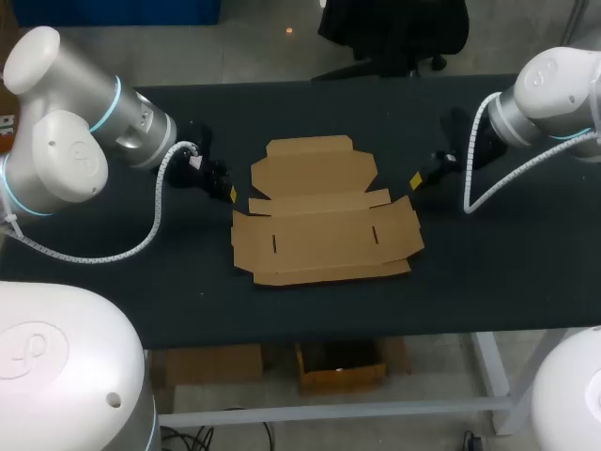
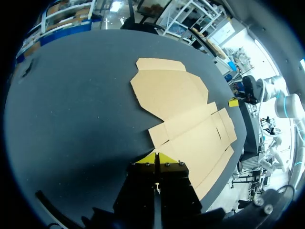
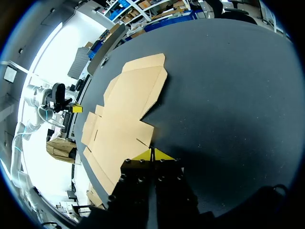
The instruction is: Assemble the packaging by folding the flat box into shape, placing the metal phone stand inside, and closing the box properly
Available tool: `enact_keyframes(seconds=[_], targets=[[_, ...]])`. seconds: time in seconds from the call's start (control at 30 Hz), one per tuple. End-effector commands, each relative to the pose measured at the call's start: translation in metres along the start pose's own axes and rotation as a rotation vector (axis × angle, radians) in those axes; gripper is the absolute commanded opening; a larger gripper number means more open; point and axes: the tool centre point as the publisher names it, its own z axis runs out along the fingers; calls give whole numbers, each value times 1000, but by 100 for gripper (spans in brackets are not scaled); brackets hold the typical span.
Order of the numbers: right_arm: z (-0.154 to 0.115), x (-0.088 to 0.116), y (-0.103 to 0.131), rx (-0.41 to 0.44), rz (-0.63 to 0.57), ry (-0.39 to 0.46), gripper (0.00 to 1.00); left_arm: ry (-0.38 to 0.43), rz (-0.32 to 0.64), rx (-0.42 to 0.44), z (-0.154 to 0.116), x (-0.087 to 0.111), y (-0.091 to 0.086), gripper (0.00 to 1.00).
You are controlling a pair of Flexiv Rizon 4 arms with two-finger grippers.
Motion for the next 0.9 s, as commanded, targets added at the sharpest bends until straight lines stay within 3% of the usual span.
enact_keyframes(seconds=[0.03,0.9], targets=[[6,-4,4,14,-1,9,0,9,-2,-8,10,-4,-4,0],[34,-14,4,52,30,33,0,45,-3,-36,27,-9,-5,0]])
